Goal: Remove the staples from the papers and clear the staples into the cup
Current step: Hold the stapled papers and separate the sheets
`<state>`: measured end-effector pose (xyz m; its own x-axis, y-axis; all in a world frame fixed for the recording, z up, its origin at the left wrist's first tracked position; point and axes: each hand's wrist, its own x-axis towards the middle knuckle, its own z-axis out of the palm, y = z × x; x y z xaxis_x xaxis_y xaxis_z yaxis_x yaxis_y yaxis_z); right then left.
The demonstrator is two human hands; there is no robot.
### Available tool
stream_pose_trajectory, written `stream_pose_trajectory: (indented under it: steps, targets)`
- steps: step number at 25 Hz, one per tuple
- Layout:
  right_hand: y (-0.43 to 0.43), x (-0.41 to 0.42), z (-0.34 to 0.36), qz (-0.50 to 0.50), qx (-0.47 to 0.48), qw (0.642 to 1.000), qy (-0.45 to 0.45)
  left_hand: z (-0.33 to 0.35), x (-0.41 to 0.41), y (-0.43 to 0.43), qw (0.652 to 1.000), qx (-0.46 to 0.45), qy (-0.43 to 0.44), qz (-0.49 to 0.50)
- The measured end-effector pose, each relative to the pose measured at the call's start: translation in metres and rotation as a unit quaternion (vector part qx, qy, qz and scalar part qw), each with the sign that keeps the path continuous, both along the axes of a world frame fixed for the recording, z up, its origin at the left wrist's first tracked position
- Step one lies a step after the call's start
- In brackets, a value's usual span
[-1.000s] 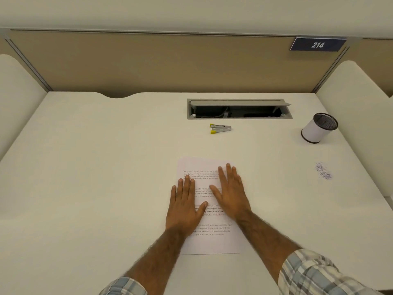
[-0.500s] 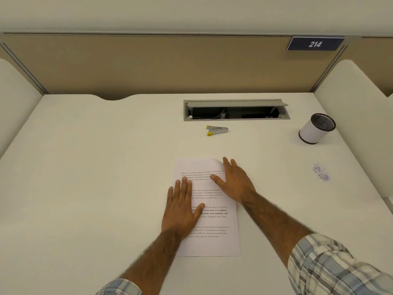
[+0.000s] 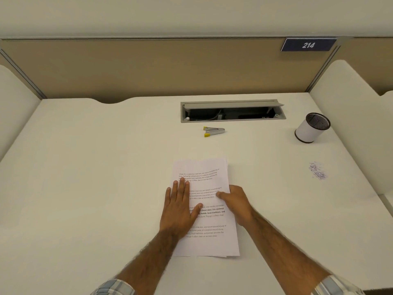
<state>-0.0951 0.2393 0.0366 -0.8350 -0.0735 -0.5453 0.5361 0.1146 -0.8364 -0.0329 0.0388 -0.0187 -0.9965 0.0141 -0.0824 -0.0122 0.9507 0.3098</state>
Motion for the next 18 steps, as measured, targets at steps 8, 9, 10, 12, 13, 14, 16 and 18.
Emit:
stream_pose_trajectory:
  steps: [8, 9, 10, 12, 13, 14, 16, 18]
  targets:
    - [0.030, -0.009, 0.049, 0.016, -0.185, 0.982, 0.029, 0.086, -0.037, -0.026, 0.824, 0.539, -0.040, 0.170]
    - [0.032, -0.011, 0.054, 0.012, -0.185, 0.982, 0.034, 0.091, -0.041, -0.027, 0.768, 0.610, -0.079, 0.179]
    - [0.034, -0.014, 0.059, 0.009, -0.181, 0.983, 0.040, 0.094, -0.044, -0.027, 0.720, 0.660, -0.112, 0.184]
    - [0.034, -0.019, 0.067, 0.011, -0.166, 0.985, 0.049, 0.100, -0.047, -0.027, 0.689, 0.689, -0.145, 0.169]
    - [0.033, -0.020, 0.072, 0.019, -0.153, 0.987, 0.054, 0.104, -0.049, -0.024, 0.702, 0.679, -0.146, 0.158]
    - [0.031, -0.021, 0.078, 0.025, -0.137, 0.988, 0.061, 0.110, -0.050, -0.020, 0.724, 0.659, -0.136, 0.152]
    - [0.025, -0.023, 0.092, 0.021, -0.103, 0.990, 0.093, 0.127, -0.052, -0.009, 0.767, 0.616, -0.083, 0.158]
    - [0.020, -0.023, 0.108, -0.002, -0.074, 0.986, 0.148, 0.146, -0.053, 0.001, 0.784, 0.601, -0.019, 0.153]
